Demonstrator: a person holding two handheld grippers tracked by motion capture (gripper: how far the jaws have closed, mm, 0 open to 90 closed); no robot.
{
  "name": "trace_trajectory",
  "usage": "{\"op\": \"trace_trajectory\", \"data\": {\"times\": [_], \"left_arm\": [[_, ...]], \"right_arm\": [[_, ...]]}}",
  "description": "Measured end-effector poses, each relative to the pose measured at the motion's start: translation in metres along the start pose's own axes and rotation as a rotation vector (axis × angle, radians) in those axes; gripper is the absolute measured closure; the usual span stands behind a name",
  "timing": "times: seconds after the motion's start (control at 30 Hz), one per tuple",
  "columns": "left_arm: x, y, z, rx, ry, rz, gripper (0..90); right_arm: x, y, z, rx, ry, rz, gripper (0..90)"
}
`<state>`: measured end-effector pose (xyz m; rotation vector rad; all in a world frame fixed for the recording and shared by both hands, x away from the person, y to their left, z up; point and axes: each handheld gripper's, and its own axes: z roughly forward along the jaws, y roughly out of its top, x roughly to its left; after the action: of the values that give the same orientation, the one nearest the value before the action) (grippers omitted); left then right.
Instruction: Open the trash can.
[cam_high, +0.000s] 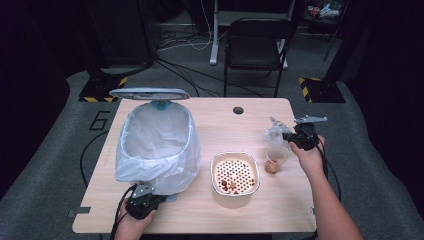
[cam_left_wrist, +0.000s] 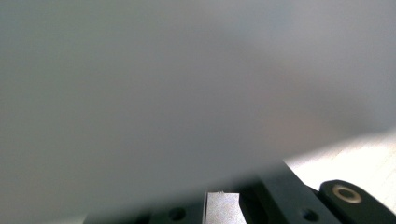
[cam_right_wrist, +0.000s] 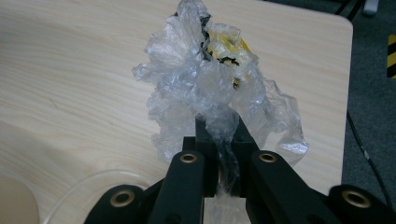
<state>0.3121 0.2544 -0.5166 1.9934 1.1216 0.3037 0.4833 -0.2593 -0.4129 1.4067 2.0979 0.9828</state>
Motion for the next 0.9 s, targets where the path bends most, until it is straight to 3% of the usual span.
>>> {"op": "trace_trajectory", "data": {"times": [0.27, 0.43, 0.77, 0.9], "left_arm": [[0.000, 0.000, 0.000, 0.000, 0.000, 0.001, 90.0], [0.000, 0.000, 0.000, 0.003, -0.001, 0.002, 90.0], [0.001, 0.000, 0.000, 0.002, -0.004, 0.000, 90.0], [0.002, 0.000, 0.000, 0.003, -0.008, 0.000, 90.0]], "right_arm": [[0.009, 0.020, -0.018, -0.048, 0.025, -0.010, 86.9], [0.023, 0.035, -0.036, -0.080, 0.062, -0.061, 86.9], [0.056, 0.052, -0.064, -0.111, 0.162, -0.135, 86.9], [0.075, 0.056, -0.076, -0.126, 0.231, -0.177, 86.8]]}}
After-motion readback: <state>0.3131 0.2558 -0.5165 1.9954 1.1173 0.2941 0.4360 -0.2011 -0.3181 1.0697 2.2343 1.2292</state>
